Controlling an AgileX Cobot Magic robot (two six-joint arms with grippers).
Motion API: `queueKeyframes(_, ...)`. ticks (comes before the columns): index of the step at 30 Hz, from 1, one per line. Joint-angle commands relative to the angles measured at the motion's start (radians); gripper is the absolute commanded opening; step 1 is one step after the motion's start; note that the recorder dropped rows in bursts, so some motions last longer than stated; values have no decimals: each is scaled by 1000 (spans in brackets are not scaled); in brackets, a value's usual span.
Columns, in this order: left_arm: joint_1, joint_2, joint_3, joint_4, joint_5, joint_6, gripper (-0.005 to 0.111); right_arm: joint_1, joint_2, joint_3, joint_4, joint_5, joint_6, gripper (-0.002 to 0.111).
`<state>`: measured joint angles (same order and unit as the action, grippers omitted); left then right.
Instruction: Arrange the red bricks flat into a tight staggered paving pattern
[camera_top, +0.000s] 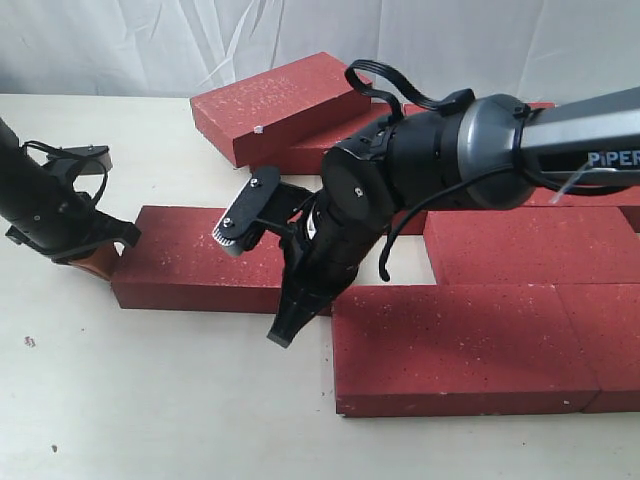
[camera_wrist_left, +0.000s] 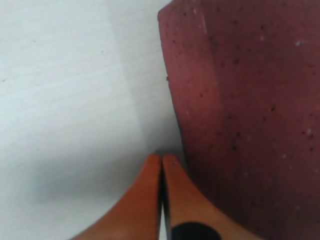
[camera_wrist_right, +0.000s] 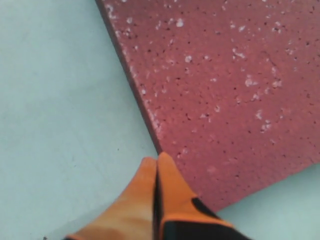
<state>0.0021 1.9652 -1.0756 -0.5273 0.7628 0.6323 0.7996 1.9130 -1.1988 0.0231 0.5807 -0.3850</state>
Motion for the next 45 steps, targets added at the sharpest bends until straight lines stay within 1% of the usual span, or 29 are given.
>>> queueKeyframes(1,6,-11,0,23,16,-4,0,-1,-1,0,-23,5,-3,-1)
queueKeyframes(4,6,-11,0,27,25,-4,0,-1,-1,0,-23,13,-3,-1)
queueKeyframes(10,6,20,14,9,27,-4,0,-1,-33,0,117,5,-8,-1)
queueKeyframes(15,6,27,14,-18,33,-2,0,-1,-72,-2,150,10,-10,-1)
queueKeyframes(20,6,27,14,-39,43,1,0,-9,-116,-2,266,11,-10,-1)
queueKeyframes(24,6,27,14,-74,47,2,0,-27,-153,-4,295,12,12,-1)
queueKeyframes(30,6,27,14,-77,77,2,0,-75,-180,-4,311,14,75,-1)
queueKeyframes(36,6,27,14,-113,103,2,0,-99,-180,-4,322,17,75,-1)
queueKeyframes(41,6,31,14,-107,125,2,0,-101,-176,-4,326,17,75,-1)
queueKeyframes(45,6,31,14,-47,111,-5,0,-101,-174,-4,324,19,75,-1)
